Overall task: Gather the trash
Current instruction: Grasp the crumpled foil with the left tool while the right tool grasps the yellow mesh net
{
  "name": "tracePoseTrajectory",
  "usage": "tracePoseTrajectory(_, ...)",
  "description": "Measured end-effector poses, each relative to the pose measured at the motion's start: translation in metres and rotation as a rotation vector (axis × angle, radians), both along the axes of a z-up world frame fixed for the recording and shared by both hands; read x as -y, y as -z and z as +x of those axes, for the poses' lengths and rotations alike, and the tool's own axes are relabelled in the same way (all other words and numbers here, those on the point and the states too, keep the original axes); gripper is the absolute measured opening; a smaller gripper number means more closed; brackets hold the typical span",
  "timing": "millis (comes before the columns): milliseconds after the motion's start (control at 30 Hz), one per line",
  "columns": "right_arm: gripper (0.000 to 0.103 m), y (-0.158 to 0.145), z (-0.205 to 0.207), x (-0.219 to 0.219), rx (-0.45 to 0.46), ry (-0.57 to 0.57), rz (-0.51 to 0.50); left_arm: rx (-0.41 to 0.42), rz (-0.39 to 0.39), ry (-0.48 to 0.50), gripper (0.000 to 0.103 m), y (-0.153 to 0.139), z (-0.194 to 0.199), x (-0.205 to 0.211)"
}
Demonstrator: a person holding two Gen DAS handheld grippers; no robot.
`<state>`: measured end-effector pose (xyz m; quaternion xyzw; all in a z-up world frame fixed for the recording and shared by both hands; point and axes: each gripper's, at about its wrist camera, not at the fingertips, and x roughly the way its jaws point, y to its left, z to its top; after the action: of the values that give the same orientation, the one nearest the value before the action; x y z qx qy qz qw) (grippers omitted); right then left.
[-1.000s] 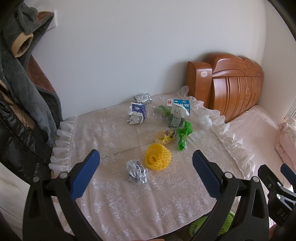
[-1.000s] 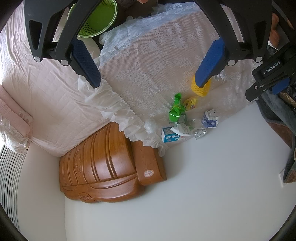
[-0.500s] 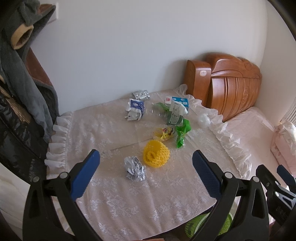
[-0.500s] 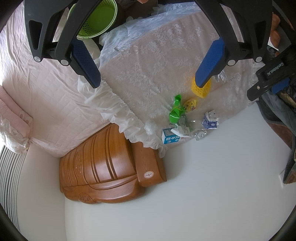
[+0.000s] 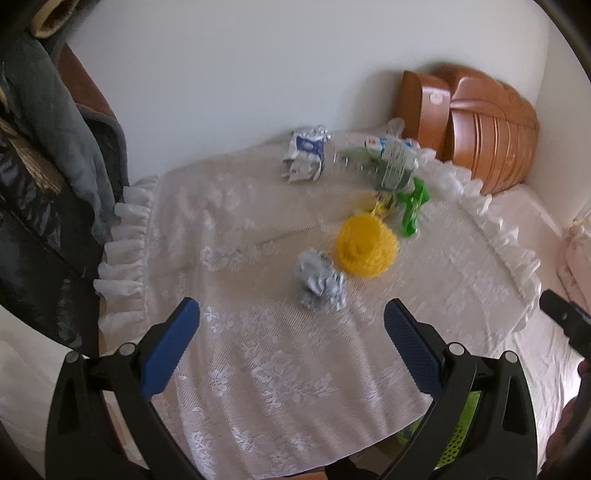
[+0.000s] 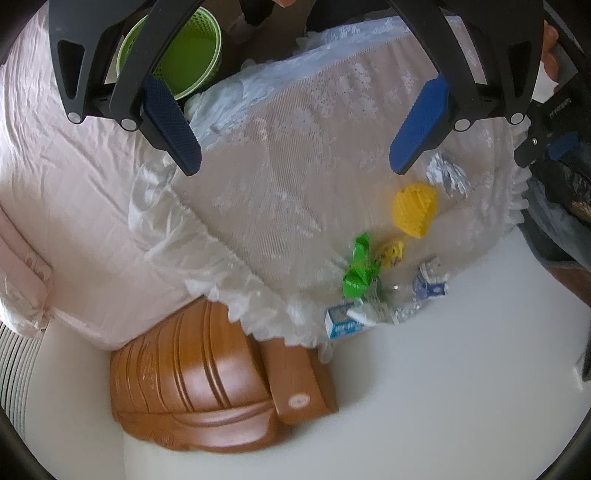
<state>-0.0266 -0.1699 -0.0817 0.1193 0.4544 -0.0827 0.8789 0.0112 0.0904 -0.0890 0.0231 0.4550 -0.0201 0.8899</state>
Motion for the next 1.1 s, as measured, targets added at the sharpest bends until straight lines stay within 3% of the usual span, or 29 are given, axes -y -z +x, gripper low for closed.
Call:
tracePoseTrajectory(267,0.101,0.022,0.008,-0.006,-0.047,0.033,0.031,-0.033,-0.001,0.091,0.096,0.042,0.030,0.009)
tracePoseTrajectory(533,0.101,0.029,0.016,-0.018,-0.076,0.066,-0.006,-0.096,0.004,0.140,0.095,0.092,0.081,0.023)
tracePoseTrajectory(700,0.101,0.036,0.025,-0.030,-0.092,0.066,-0.022,-0.150,0.032,0.163,0.079,0.114,0.096,0.024)
tracePoseTrajectory(800,0.101,0.041,0.037,-0.042,-0.098,0.045,-0.029,-0.172,-0.008,0.164,0.064,0.118,0.098,0.017)
tracePoseTrajectory(867,0.101,0.045,0.044,-0.048,-0.100,0.031,-0.018,-0.180,-0.020,0.158,0.047,0.119,0.098,0.011)
tracePoseTrajectory(1100,0.101,0.066,0.099,-0.086,-0.103,-0.062,-0.011,-0.135,-0.049,0.156,0.045,0.102,0.094,-0.018)
